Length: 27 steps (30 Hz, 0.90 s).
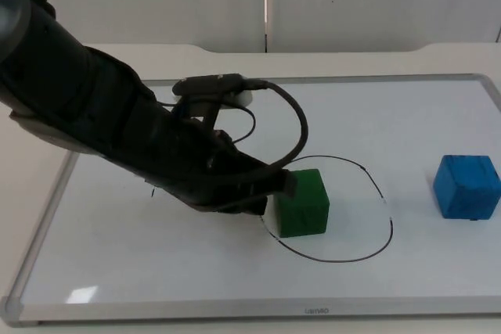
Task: Push the two cubes into the marked area.
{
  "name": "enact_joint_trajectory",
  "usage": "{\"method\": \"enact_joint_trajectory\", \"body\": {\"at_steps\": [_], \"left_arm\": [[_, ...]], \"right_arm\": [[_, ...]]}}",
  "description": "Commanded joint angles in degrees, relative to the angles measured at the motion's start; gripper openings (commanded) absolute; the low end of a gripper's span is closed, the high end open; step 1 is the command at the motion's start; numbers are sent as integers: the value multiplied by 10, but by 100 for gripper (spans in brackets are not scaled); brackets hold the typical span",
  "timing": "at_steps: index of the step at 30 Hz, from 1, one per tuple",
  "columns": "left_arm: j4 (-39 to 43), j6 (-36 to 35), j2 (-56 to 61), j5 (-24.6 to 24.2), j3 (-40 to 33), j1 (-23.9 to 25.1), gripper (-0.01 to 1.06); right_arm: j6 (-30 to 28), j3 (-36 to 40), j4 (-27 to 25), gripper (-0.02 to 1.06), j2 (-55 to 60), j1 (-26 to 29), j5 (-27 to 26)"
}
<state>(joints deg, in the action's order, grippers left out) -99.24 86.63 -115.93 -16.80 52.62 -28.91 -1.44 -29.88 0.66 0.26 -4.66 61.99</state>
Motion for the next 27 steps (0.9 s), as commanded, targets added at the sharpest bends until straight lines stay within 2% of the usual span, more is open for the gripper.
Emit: {"method": "enact_joint_trajectory", "body": {"at_steps": [1, 6, 9, 10, 13, 18, 27], "left_arm": [[-6, 3, 1, -3, 9, -2, 0], [9, 3, 5, -30, 25, -2, 0], [15, 3, 22, 9, 25, -2, 0], [15, 3, 22, 9, 25, -2, 0], [37, 1, 35, 59, 25, -2, 0], [46, 1, 82, 101, 25, -2, 0], [74, 1, 219, 109, 25, -2, 0]], "right_arm": [[-4, 3, 3, 105, -3, 0, -2], [-4, 3, 3, 105, -3, 0, -2], [-4, 3, 3, 105, -3, 0, -2], [-4, 3, 3, 105, -3, 0, -2], [-4, 3, 3, 105, -3, 0, -2], [-4, 3, 3, 105, -3, 0, -2], [-4, 3, 2, 105, -3, 0, -2]]}}
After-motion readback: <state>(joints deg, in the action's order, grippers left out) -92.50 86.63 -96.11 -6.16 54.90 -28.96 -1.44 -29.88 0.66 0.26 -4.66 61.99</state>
